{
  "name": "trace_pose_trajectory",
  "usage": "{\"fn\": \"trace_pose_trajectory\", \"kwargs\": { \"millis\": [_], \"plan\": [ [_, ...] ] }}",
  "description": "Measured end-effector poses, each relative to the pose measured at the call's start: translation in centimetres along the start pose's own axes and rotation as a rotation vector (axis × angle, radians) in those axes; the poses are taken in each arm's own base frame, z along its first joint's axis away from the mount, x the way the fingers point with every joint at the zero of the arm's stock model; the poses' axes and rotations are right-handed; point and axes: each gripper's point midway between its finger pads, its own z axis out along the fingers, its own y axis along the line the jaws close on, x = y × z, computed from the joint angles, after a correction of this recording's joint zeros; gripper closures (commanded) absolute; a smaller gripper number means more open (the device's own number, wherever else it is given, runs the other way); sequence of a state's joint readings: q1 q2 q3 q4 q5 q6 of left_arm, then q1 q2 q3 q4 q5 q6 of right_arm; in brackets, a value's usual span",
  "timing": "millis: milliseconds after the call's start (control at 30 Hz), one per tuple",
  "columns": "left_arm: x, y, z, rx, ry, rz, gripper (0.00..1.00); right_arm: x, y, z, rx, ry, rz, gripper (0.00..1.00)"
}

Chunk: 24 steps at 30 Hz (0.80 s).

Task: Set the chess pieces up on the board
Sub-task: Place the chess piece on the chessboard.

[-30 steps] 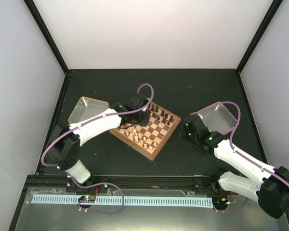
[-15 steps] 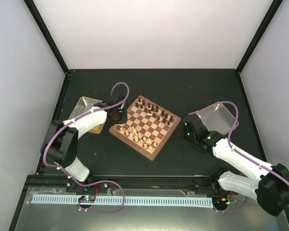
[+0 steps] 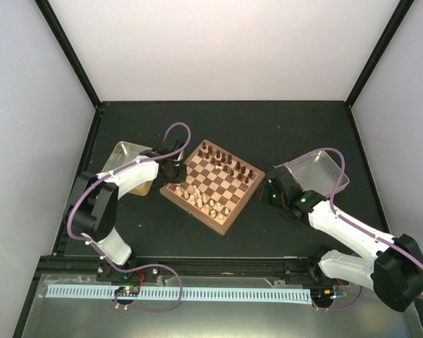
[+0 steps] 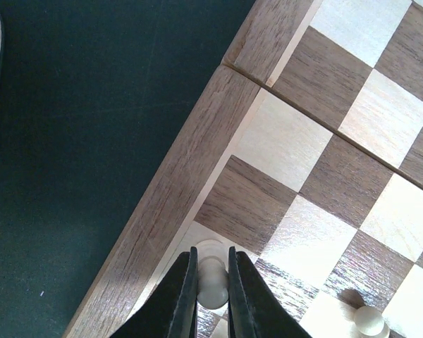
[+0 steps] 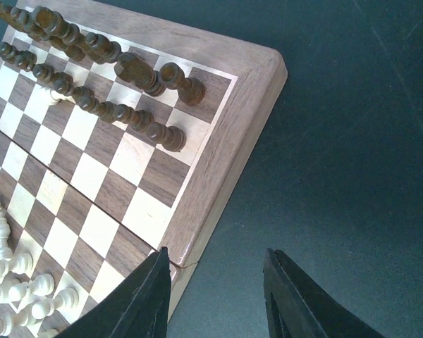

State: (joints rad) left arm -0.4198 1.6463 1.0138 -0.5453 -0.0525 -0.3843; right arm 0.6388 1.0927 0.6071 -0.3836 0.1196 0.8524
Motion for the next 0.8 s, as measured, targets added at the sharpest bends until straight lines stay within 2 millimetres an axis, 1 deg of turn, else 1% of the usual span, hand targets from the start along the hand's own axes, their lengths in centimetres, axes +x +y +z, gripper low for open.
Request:
{"fn": "trace_pose_trajectory", "kwargs": {
  "millis": [233, 667, 800],
  "plan": [
    [0.02, 0.09, 0.02, -0.004, 0.0, 0.005, 0.89, 0.41, -0.08, 0.45, 0.006, 0.021, -0.002, 0.62],
    [0.14, 0.25, -0.03, -0.013, 0.004, 0.006, 0.89, 0.39, 0.11, 0.48, -0.003, 0.021, -0.001, 0.62],
    [0.23, 0.42, -0.09, -0.02, 0.007, 0.006, 0.87, 0.39, 0.12, 0.48, -0.003, 0.021, -0.001, 0.62]
  ]
}}
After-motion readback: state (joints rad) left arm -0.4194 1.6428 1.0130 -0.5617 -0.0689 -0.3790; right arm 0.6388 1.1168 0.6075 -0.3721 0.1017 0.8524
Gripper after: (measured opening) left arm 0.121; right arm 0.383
